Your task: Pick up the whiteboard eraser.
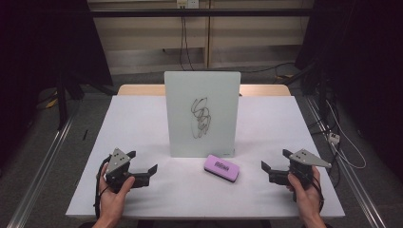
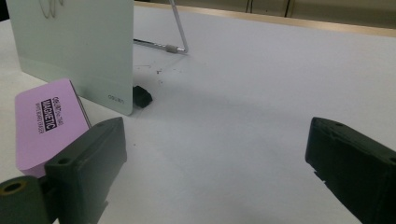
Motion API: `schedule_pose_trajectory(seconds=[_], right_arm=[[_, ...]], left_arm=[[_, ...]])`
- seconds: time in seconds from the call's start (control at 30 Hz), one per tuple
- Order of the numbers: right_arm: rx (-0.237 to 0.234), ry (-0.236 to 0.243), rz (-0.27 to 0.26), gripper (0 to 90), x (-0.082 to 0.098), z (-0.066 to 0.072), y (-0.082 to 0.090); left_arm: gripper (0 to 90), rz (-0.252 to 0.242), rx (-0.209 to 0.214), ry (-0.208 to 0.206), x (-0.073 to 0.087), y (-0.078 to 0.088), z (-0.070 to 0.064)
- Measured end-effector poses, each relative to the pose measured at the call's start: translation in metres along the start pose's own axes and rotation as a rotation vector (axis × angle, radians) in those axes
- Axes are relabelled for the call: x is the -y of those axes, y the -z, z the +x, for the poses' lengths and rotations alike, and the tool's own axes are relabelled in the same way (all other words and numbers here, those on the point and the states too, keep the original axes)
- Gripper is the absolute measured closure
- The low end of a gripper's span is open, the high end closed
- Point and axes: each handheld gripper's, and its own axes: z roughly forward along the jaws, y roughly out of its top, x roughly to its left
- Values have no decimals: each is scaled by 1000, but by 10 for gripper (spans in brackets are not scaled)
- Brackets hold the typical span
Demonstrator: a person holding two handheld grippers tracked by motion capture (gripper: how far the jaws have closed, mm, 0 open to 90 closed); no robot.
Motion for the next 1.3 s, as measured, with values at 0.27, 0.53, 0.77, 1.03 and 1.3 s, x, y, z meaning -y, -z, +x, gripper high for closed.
schedule_pose_trajectory(seconds=[0.27,0.53,0.77,1.03,1.3], right_arm=[[5,-12,13,55,0,-2,0],[-26,-3,49,53,-3,3,-2],[-82,-4,118,75,-6,7,-7],[-130,0,143,45,-9,11,-11],[-209,23,215,53,-14,18,-21]], left_arm=[[53,5,1,15,0,-1,1],[52,9,1,25,1,-2,2],[52,-4,-7,-11,-1,0,-3],[54,17,5,-5,0,-1,-3],[54,19,-1,-4,-1,0,-4]])
